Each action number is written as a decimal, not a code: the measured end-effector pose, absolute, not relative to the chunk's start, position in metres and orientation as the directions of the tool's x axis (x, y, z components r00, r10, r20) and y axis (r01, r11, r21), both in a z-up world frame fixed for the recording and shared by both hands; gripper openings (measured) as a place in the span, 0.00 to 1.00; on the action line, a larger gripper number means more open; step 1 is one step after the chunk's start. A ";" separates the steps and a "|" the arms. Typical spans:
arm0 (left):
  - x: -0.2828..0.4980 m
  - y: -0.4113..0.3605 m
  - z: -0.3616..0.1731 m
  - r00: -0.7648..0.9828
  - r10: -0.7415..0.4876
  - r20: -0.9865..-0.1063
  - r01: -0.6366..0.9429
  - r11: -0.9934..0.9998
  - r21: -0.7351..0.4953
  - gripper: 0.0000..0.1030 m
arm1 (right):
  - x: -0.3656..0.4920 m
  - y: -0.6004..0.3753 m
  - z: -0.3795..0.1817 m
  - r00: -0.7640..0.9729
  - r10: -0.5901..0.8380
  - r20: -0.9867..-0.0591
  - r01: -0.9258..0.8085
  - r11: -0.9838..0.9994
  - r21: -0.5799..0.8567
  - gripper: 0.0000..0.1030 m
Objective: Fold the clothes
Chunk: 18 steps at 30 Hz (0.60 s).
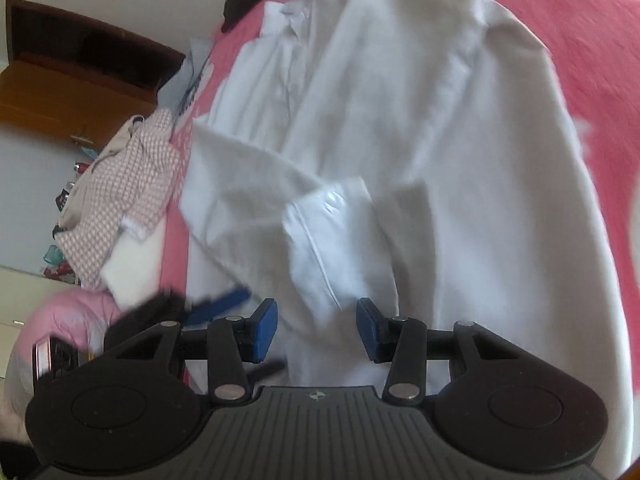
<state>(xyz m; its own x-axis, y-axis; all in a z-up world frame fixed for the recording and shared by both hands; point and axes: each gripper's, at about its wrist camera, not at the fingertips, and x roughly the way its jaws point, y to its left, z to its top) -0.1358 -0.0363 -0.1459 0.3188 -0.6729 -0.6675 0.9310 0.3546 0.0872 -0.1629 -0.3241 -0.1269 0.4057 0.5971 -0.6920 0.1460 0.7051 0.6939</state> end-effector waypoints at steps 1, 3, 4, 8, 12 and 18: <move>-0.135 -0.039 -0.148 0.313 -0.674 -0.669 0.933 0.348 0.086 0.57 | -0.167 -0.328 -0.125 0.420 0.590 -0.690 0.146 0.706 0.693 0.45; -0.134 -0.044 -0.151 0.301 -0.678 -0.671 0.938 0.337 0.081 0.57 | -0.168 -0.337 -0.119 0.468 0.569 -0.676 0.151 0.702 0.696 0.45; -0.134 -0.046 -0.152 0.297 -0.680 -0.670 0.939 0.334 0.078 0.57 | -0.166 -0.342 -0.116 0.494 0.555 -0.669 0.156 0.701 0.696 0.45; -0.133 -0.051 -0.155 0.275 -0.688 -0.671 0.944 0.325 0.054 0.57 | -0.148 -0.350 -0.121 0.522 0.508 -0.686 0.172 0.725 0.667 0.46; -0.137 -0.049 -0.158 0.267 -0.683 -0.680 0.947 0.316 0.055 0.57 | -0.137 -0.339 -0.140 0.460 0.546 -0.700 0.168 0.720 0.673 0.47; -0.137 -0.044 -0.161 0.272 -0.680 -0.681 0.945 0.323 0.054 0.57 | -0.157 -0.331 -0.144 0.372 0.721 -0.584 0.046 0.614 0.788 0.47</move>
